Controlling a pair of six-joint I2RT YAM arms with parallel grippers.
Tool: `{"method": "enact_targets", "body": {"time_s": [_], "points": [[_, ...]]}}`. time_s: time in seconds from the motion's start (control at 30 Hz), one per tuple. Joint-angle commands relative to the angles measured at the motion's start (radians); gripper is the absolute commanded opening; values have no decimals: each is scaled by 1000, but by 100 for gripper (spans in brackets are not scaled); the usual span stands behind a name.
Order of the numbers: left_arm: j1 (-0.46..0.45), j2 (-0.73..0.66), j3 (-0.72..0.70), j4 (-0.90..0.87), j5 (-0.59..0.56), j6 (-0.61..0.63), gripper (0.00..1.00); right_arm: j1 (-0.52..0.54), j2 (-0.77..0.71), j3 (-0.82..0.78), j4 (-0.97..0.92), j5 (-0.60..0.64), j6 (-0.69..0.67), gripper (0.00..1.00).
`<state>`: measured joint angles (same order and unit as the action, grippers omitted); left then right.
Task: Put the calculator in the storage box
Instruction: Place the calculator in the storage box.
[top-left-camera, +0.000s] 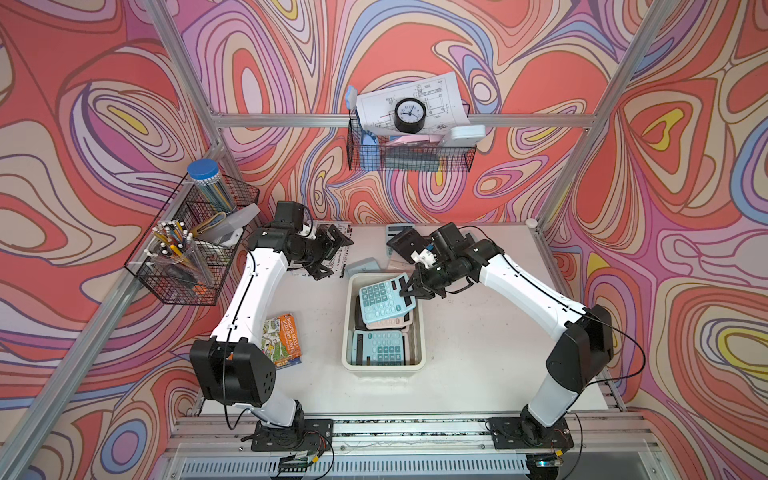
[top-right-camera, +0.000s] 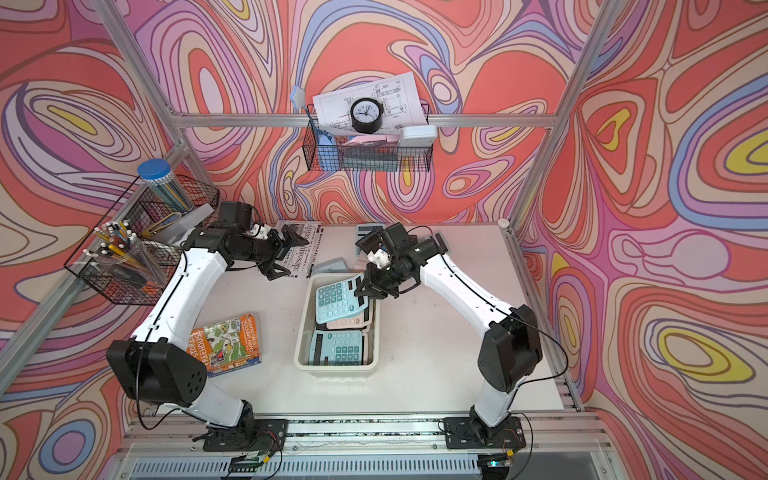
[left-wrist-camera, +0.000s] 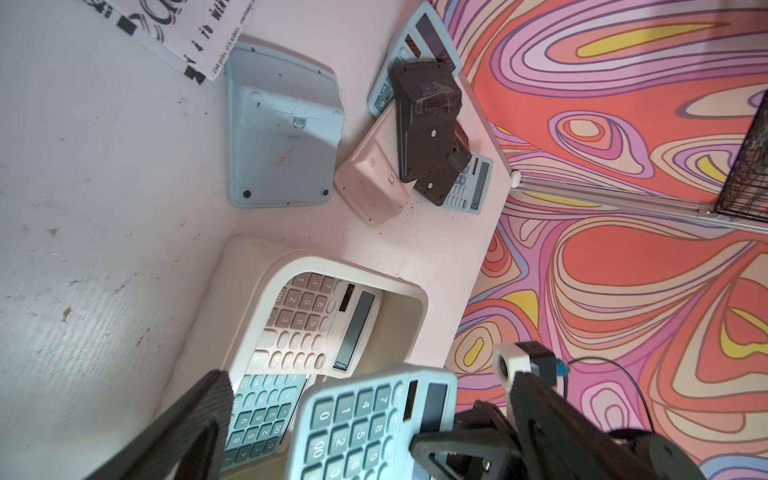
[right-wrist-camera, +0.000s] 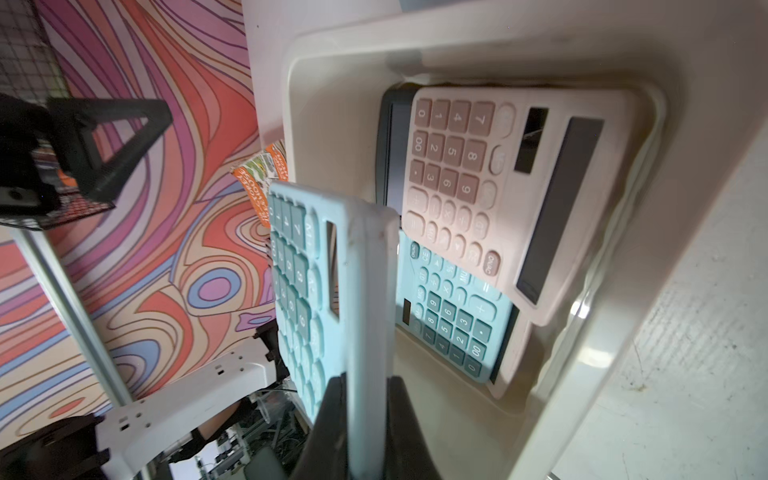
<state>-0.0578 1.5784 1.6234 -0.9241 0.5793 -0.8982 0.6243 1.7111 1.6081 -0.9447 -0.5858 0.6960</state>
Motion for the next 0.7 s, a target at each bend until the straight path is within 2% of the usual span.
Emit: {"method": "enact_targets", "body": {"time_s": [0.0, 0.17, 0.33, 0.5, 0.67], "points": [[7, -14, -19, -74, -28, -2, 99, 75, -67, -11, -52, 203, 68, 0], [9, -11, -51, -59, 7, -30, 98, 198, -85, -36, -101, 387, 171, 0], [7, -28, -50, -74, 5, -20, 98, 287, -75, -69, -133, 519, 264, 0], [7, -62, -101, -72, 13, -27, 98, 346, -42, -79, -123, 572, 323, 0], [7, -83, -116, -66, 12, -28, 98, 380, -13, -67, -204, 625, 369, 0]]}}
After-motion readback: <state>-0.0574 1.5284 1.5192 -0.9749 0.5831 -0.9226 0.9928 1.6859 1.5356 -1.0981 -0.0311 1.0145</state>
